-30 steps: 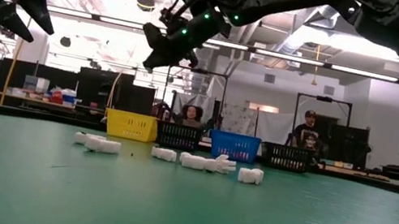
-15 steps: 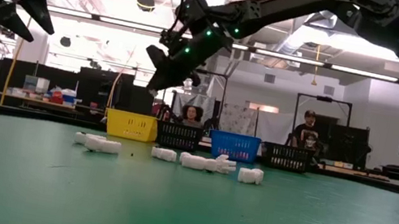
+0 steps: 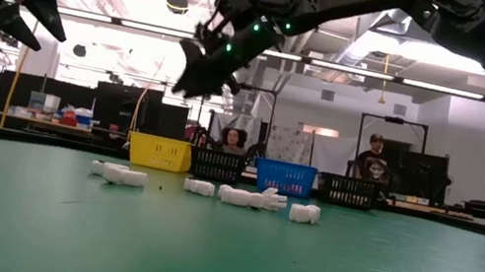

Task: Sort Halloween decoration
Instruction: Put the white skeleton toy into the yellow basket

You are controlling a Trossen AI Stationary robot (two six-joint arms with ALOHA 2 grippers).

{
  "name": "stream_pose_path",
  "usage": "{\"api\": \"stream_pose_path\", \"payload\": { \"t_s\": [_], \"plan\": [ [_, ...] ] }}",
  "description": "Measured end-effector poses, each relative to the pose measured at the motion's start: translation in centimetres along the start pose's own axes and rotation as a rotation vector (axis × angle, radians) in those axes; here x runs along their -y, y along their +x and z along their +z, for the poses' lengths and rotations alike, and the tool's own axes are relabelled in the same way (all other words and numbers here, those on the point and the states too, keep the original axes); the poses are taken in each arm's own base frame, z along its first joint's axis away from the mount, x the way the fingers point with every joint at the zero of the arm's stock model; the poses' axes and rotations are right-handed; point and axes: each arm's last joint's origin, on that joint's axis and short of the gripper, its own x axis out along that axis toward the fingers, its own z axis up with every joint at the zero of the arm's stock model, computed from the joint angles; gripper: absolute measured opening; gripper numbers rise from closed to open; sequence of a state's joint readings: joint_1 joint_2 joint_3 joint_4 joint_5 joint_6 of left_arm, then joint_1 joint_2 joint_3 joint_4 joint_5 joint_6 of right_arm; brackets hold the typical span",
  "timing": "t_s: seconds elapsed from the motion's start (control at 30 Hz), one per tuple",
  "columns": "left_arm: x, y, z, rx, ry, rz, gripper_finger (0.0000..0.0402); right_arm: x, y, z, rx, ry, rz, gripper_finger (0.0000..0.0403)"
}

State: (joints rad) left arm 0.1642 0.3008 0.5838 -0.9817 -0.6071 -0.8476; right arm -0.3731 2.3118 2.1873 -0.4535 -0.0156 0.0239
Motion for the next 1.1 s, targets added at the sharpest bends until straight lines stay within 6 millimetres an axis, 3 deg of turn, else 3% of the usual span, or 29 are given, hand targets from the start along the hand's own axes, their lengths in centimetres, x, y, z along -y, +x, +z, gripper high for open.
{"api": "stream_pose_path", "payload": {
  "t_s": [0.2,0.4,0.63,0.8,1.1],
  "plan": [
    [0.0,0.0,-0.1,-0.018,0.008,-0.016,0.0256,-3.7,-1.3,1.1,0.002,-0.074,0.312,0.0198],
    [0.1,0.0,-0.1,-0.034,0.016,-0.029,0.0256,-10.3,-2.1,-0.7,-0.097,-0.259,0.517,0.0194],
    [0.1,0.0,-0.1,-0.034,0.017,-0.029,0.0256,-17.1,-3.8,-3.4,-0.208,-0.541,0.573,0.0190],
    [0.1,0.0,-0.1,-0.033,0.017,-0.029,0.0256,-19.7,-4.5,-4.8,-0.260,-0.599,0.606,0.0186],
    [0.1,0.0,-0.1,-0.033,0.018,-0.029,0.0256,-21.9,-3.1,-8.7,-0.299,-0.651,0.573,0.0184]
  ]
}}
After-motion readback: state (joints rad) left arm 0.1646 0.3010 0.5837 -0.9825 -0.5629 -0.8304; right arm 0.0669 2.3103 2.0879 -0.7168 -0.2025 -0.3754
